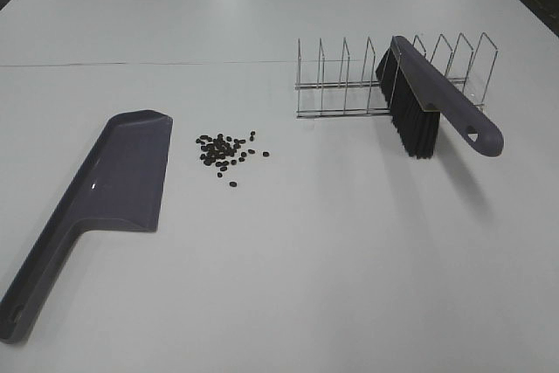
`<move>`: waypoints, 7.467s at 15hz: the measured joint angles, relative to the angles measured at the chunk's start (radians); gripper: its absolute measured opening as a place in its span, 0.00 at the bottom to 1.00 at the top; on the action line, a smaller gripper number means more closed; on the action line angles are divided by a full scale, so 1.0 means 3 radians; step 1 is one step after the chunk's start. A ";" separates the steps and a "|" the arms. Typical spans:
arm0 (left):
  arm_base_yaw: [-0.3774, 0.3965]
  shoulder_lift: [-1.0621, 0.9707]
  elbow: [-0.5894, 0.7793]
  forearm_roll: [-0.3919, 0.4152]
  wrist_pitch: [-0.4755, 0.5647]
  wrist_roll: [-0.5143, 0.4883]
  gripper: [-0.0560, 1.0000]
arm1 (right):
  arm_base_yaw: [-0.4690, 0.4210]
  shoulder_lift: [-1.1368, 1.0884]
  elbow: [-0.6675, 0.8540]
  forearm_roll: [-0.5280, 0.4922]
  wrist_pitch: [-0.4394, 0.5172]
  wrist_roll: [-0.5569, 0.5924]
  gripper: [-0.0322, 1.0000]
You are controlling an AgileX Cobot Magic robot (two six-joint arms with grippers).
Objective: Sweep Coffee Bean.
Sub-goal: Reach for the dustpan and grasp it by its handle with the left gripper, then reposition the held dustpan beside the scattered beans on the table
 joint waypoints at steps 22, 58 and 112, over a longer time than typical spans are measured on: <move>0.0000 0.0000 0.0000 0.0070 0.0000 0.0003 0.99 | 0.0000 0.0000 0.0000 0.0000 0.0000 0.0000 0.63; 0.0000 0.2440 -0.0993 0.0040 0.0457 -0.0160 0.99 | 0.0000 0.0000 0.0000 0.0000 0.0000 0.0000 0.63; -0.1123 0.6457 -0.1407 0.0053 -0.1473 -0.0610 0.38 | 0.0000 0.0000 0.0000 0.0000 0.0000 0.0000 0.63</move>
